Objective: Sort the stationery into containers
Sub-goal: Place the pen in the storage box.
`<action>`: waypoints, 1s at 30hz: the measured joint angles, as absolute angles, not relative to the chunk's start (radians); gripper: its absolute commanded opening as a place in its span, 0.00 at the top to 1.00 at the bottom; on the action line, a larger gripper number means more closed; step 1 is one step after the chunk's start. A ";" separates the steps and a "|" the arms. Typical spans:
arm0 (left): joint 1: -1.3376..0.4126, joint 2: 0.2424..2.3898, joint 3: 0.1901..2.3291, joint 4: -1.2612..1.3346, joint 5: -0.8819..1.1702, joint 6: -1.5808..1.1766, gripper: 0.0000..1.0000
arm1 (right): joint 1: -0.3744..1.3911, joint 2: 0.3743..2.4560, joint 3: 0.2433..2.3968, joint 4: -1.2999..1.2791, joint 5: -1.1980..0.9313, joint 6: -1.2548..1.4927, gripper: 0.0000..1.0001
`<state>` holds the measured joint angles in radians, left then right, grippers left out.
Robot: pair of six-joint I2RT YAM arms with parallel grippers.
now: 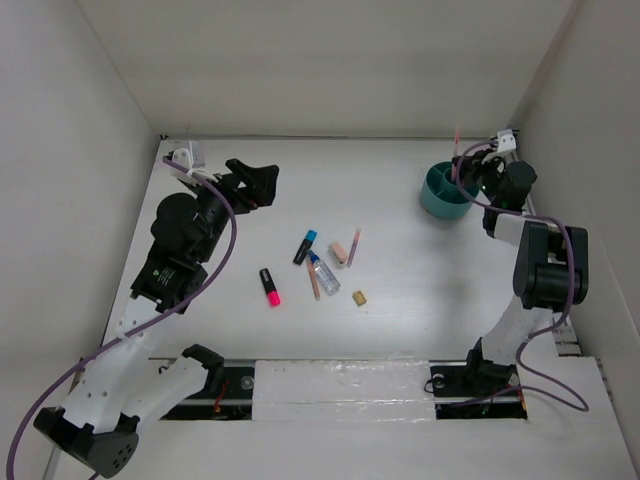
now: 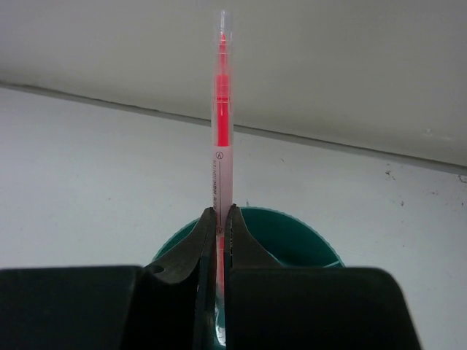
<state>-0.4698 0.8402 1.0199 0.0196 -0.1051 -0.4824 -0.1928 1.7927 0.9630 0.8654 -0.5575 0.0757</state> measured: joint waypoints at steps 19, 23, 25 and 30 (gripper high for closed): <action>-0.470 0.841 1.020 0.041 -0.067 -0.476 0.00 | -0.237 1.843 0.981 0.870 -0.600 0.110 0.87; -0.470 0.841 1.020 0.041 -0.064 -0.470 0.00 | -0.240 1.843 0.980 0.870 -0.604 0.115 0.78; -0.470 0.841 1.020 0.041 -0.064 -0.468 0.00 | -0.244 1.843 0.975 0.876 -0.605 0.118 0.76; -0.470 0.841 1.020 0.041 -0.064 -0.467 0.00 | -0.250 1.843 0.958 0.884 -0.607 0.126 0.68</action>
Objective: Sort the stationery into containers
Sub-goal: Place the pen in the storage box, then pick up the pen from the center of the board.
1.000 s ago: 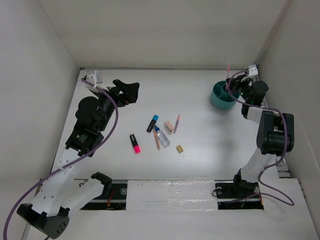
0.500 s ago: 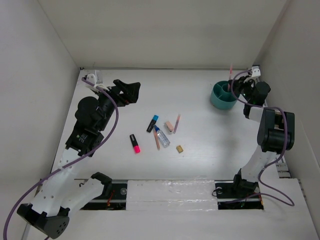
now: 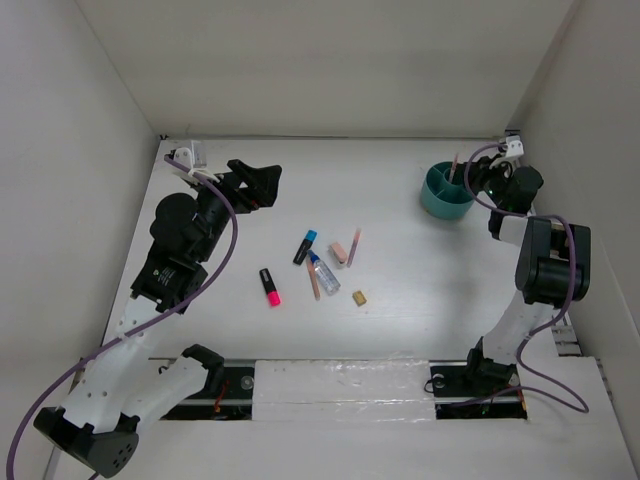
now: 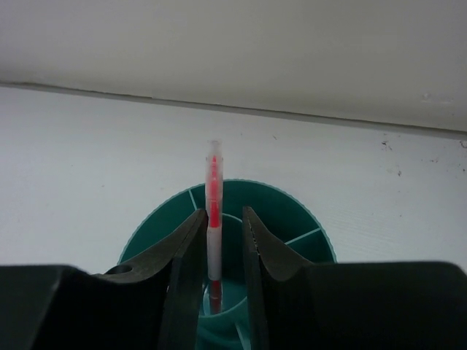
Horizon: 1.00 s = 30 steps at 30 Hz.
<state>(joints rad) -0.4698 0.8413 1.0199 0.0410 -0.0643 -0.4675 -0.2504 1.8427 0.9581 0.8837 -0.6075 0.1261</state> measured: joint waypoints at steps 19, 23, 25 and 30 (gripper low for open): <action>-0.470 0.841 1.020 0.039 -0.102 -0.467 0.00 | -0.169 1.607 0.917 0.815 -0.524 0.113 0.03; -0.470 0.857 1.031 -0.001 -0.213 -0.480 0.00 | -0.023 1.510 0.998 0.635 -0.327 0.044 0.00; -0.470 0.886 1.055 -0.041 -0.294 -0.493 0.00 | 0.089 1.493 1.062 0.512 -0.162 0.023 0.00; -0.470 0.951 1.092 -0.130 -0.447 -0.519 0.00 | 0.372 1.508 1.190 0.209 0.160 0.103 0.02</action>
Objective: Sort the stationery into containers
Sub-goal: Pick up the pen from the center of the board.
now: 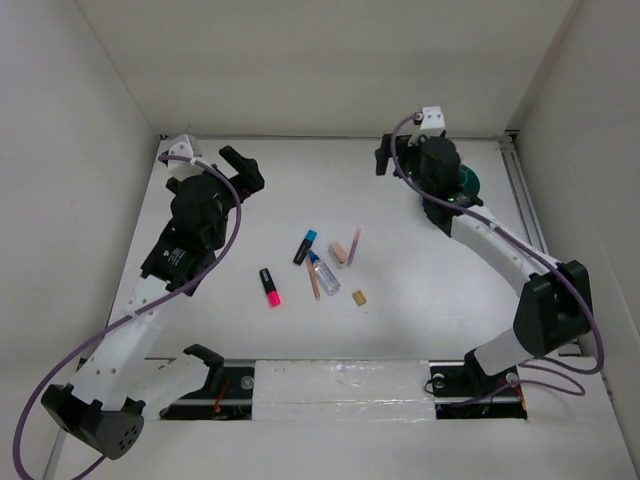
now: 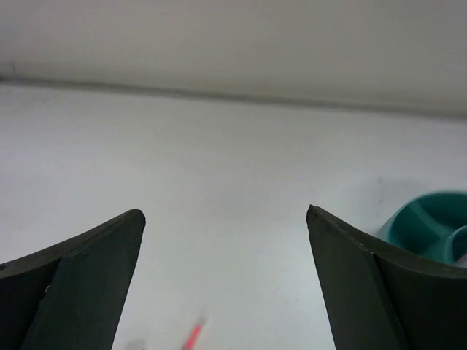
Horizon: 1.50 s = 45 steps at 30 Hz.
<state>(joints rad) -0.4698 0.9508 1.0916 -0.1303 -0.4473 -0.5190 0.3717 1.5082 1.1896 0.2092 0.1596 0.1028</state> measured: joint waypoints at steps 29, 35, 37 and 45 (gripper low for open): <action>-0.470 1.013 1.140 -0.213 -0.535 -0.525 0.00 | 0.670 1.953 1.361 -0.382 0.464 0.751 0.36; -0.470 1.013 1.140 -0.216 -0.535 -0.525 0.00 | 0.670 1.991 1.388 -0.426 0.472 0.785 0.38; -0.470 1.013 1.141 -0.218 -0.535 -0.524 0.00 | 0.670 1.991 1.397 -0.430 0.477 0.792 0.44; -0.470 1.011 1.150 -0.222 -0.536 -0.525 0.00 | 0.670 2.021 1.408 -0.434 0.477 0.810 0.46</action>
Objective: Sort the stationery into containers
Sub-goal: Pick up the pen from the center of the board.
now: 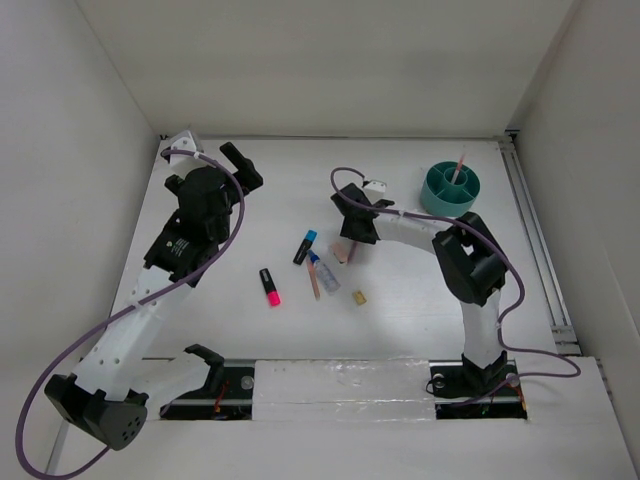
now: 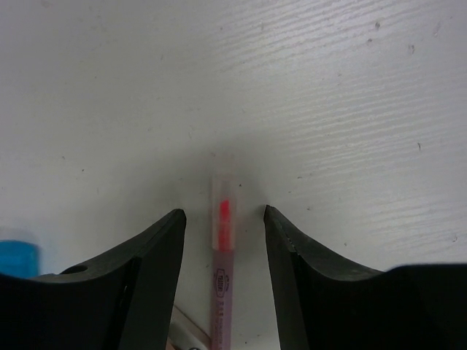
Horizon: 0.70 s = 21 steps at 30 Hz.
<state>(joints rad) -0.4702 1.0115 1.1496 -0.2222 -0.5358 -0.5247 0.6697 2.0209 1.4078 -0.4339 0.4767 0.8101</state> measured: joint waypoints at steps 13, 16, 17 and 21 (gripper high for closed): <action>-0.470 1.011 1.151 -0.223 -0.542 -0.525 0.00 | 0.664 2.035 1.404 -0.421 0.483 0.811 1.00; -0.470 1.011 1.151 -0.227 -0.544 -0.524 0.00 | 0.659 2.028 1.390 -0.398 0.477 0.808 1.00; -0.470 1.011 1.151 -0.228 -0.545 -0.525 0.00 | 0.654 2.026 1.387 -0.392 0.472 0.799 1.00; -0.470 1.011 1.152 -0.229 -0.548 -0.525 0.00 | 0.618 2.018 1.384 -0.367 0.422 0.745 1.00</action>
